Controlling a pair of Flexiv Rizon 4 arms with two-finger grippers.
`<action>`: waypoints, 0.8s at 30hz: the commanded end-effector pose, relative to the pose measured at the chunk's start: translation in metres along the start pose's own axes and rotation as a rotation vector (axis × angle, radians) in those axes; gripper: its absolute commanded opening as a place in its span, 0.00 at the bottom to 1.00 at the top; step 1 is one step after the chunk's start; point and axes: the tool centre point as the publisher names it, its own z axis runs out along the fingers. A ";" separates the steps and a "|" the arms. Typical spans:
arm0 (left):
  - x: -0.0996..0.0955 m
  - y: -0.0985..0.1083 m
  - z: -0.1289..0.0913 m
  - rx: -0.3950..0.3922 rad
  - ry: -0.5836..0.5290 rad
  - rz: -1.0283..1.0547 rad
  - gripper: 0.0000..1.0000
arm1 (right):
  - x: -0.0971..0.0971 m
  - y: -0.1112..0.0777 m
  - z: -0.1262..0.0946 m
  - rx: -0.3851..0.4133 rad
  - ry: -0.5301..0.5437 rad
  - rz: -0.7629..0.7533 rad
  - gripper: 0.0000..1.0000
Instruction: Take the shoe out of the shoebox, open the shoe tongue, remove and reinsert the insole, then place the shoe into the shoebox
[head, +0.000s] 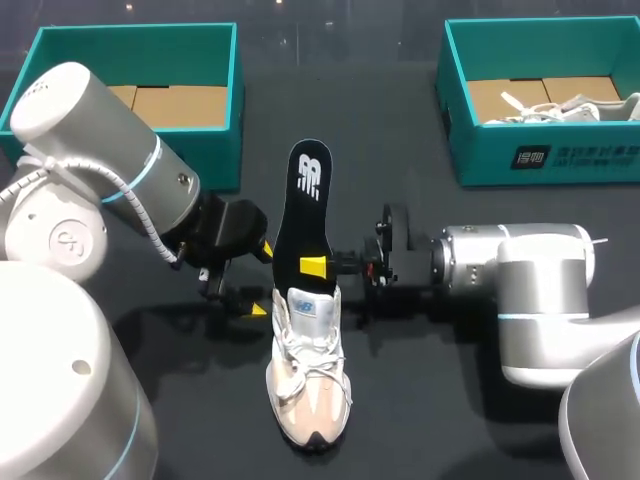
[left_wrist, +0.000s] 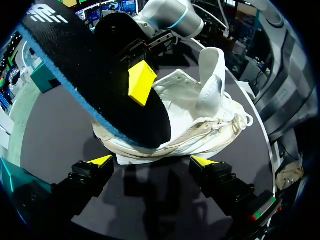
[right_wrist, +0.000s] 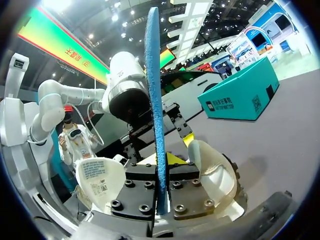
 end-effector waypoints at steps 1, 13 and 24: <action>0.001 0.001 0.001 0.001 -0.002 0.001 1.00 | 0.006 -0.013 0.001 -0.015 -0.018 0.014 0.00; 0.001 0.001 0.001 0.001 -0.002 0.001 1.00 | 0.013 -0.038 0.005 0.016 -0.027 0.120 0.00; 0.001 0.001 0.001 0.001 -0.002 0.001 1.00 | 0.008 -0.054 0.009 0.068 -0.015 0.222 0.00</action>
